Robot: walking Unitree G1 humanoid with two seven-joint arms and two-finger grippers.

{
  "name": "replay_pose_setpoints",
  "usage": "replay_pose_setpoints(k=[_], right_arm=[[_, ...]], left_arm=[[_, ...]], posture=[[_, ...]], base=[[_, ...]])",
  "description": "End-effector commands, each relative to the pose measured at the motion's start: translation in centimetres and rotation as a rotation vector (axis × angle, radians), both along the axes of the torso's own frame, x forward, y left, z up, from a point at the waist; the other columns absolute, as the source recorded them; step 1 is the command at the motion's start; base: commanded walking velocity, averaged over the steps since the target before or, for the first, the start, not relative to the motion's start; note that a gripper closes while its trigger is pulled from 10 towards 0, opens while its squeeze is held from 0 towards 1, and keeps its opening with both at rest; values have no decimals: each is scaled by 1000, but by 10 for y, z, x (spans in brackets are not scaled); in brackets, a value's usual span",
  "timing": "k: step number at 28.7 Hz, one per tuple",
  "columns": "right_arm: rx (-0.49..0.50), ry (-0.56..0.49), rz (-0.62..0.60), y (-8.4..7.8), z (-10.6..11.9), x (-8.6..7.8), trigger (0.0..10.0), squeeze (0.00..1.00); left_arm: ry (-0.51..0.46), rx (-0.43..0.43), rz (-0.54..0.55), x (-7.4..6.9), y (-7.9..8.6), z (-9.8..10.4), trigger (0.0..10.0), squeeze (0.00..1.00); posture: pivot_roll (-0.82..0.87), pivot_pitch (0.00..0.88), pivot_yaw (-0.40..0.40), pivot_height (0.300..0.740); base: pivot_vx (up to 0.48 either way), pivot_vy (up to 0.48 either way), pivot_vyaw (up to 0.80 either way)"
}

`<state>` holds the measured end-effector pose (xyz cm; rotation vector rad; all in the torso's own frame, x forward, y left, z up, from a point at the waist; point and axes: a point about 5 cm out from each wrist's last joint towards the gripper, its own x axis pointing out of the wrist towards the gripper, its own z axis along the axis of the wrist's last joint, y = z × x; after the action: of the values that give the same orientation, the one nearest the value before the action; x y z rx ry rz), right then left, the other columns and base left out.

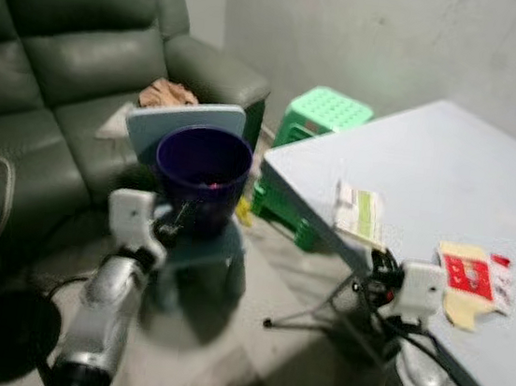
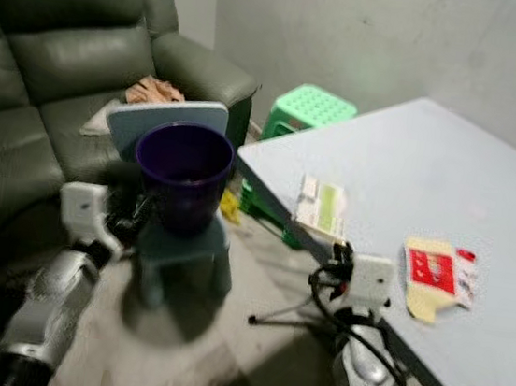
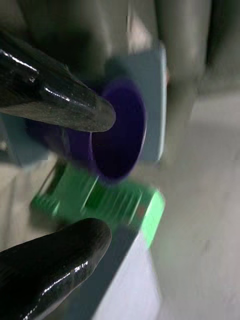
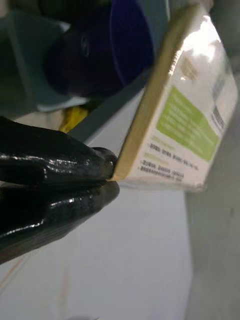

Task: Picking trash to rubbish bin

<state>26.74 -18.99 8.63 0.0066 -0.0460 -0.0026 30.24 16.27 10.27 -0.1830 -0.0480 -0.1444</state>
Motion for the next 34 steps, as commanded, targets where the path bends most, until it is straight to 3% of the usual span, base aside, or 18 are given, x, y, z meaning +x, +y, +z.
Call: replay_pose_setpoints(k=[1, 8, 20, 23, 34], right_arm=[[-7, -20, -21, -10, 6, -3, 10000, 0], [-5, -31, -14, -7, 10, -1, 10000, 0], [-12, -41, 22, -2, 18, 3, 10000, 0], [32, -60, 30, 0, 20, 3, 10000, 0], [24, -66, 65, 4, 25, 10, 10000, 0]], left_arm=[[-45, -9, -34, -1, -6, 11, 10000, 0], [-50, 1, -26, 2, 0, 15, 10000, 0], [-16, 8, -30, 4, -6, 17, 10000, 0], [-13, 8, -35, 4, -7, 18, 10000, 0], [-33, 17, -44, 8, -13, 24, 10000, 0]], posture=[[-25, 0, -62, 740], [-23, 0, -62, 740], [-20, 0, -70, 740], [-21, 0, -72, 740], [-14, 0, -82, 740]], base=[[0, 0, 800], [0, 0, 800], [0, 0, 800], [0, 0, 0], [0, 0, 0]])
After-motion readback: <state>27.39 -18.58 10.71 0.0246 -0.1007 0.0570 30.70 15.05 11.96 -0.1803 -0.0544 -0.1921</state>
